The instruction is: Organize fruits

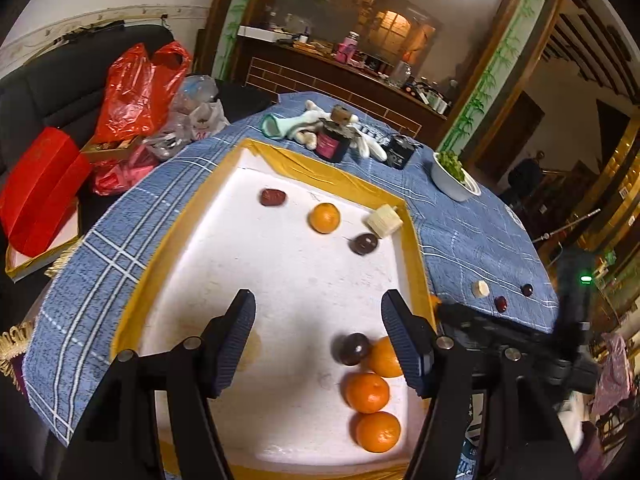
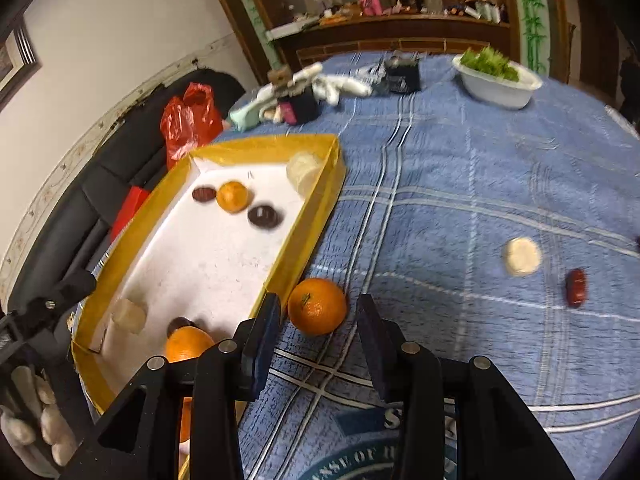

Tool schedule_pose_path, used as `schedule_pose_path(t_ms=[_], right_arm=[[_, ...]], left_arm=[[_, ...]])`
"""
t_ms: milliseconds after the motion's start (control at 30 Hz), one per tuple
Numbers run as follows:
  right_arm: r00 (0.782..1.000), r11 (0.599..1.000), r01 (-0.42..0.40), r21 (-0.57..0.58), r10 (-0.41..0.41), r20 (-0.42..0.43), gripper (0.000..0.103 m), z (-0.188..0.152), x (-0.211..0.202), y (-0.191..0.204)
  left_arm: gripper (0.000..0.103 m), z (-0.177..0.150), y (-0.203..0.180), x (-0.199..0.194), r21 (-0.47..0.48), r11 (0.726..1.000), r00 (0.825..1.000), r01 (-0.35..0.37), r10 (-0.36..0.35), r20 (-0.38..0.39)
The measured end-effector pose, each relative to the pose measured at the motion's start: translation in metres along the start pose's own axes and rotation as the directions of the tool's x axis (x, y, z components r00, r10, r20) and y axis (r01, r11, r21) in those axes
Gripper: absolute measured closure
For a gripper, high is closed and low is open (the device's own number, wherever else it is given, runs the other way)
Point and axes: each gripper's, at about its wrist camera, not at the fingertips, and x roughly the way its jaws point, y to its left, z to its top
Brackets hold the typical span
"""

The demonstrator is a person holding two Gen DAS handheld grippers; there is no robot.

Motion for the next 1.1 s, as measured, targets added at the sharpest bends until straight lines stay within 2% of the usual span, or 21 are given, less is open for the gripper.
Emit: schedule_pose_path(t_ms=[133,233,367,600,667,733,833,933,967,1067,1100], right_arm=[[0.999,0.998,-0.034,0.045,0.036,-0.037,0.059,-0.008,0.02,-0.008],[0.999,0.997,-0.038,0.073,0.038,-0.003,0.064,-0.012,0.014,-0.011],[0.997,0.997,-0.018,0.073,0.012,0.076,0.064,-0.016,-0.02,-0.014],[0.988,0.993,0.059,0.103,-0.073,0.134,0.065,-0.045,-0.094,-0.042],[0.982,0.986,0.115,0.121,-0.131,0.133,0.065,-0.058,-0.108,-0.057],[0.978,0.977,0.149,0.153,-0.169,0.122,0.065,-0.066,-0.112,-0.073],[0.979,0.967,0.163,0.197,-0.183,0.087,0.063,-0.073,-0.107,-0.093],[0.976,0.958,0.193,0.21,-0.209,0.057,0.063,-0.079,-0.102,-0.102],[0.978,0.958,0.183,0.221,-0.201,0.061,0.06,-0.08,-0.104,-0.105],[0.977,0.955,0.149,0.255,-0.183,0.113,0.04,-0.088,-0.124,-0.112],[0.974,0.955,0.141,0.26,-0.182,0.137,0.038,-0.091,-0.133,-0.115]], left_arm=[[0.038,0.0,-0.007,0.007,0.006,1.0,1.0,0.014,-0.014,-0.013],[0.038,-0.001,-0.013,0.013,0.01,1.0,0.999,0.027,-0.027,-0.032],[0.038,-0.004,-0.029,0.011,0.031,0.999,0.998,0.044,-0.043,-0.037],[0.034,-0.016,-0.074,0.006,0.115,0.988,0.994,0.099,-0.093,-0.055],[0.034,-0.022,-0.09,0.006,0.142,0.983,0.992,0.117,-0.108,-0.069],[0.034,-0.027,-0.104,0.004,0.167,0.977,0.989,0.132,-0.12,-0.08],[0.034,-0.036,-0.123,-0.004,0.204,0.967,0.987,0.149,-0.134,-0.084],[0.028,-0.041,-0.134,-0.01,0.229,0.962,0.988,0.148,-0.133,-0.08],[0.028,-0.043,-0.137,-0.011,0.235,0.961,0.988,0.144,-0.129,-0.08],[0.028,-0.043,-0.142,-0.014,0.243,0.96,0.988,0.142,-0.124,-0.086],[0.027,-0.043,-0.142,-0.016,0.243,0.96,0.989,0.139,-0.123,-0.083]])
